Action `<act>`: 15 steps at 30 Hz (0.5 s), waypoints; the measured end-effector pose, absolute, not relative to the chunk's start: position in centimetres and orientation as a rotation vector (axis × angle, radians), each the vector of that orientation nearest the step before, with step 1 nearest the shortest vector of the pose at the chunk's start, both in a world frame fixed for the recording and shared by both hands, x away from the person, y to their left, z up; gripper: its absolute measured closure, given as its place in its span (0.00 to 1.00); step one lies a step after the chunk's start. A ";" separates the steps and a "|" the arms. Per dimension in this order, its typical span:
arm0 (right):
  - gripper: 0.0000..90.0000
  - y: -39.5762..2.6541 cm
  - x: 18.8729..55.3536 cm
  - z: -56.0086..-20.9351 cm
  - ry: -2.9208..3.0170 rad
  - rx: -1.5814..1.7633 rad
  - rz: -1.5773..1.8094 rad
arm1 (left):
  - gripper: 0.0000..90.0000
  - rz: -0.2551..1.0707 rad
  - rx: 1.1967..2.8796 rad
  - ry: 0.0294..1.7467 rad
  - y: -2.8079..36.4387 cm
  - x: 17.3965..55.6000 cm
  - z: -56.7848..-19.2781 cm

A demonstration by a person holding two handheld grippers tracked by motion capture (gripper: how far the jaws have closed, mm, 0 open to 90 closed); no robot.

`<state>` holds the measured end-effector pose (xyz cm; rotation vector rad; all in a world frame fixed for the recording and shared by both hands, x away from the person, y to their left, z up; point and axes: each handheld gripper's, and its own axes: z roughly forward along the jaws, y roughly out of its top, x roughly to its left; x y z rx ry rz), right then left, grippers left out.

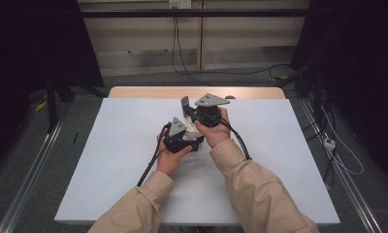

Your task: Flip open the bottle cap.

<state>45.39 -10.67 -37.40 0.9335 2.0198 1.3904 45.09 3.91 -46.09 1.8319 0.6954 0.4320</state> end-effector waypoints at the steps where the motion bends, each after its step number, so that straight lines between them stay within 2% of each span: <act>1: 1.00 -10.6 45.4 -37.4 2.019 0.929 1.386 | 0.20 0.431 1.831 0.698 3.9 45.1 -46.1; 15: 1.00 -10.4 46.0 -37.5 2.025 0.935 1.383 | 0.20 0.429 1.834 0.696 3.9 45.1 -46.1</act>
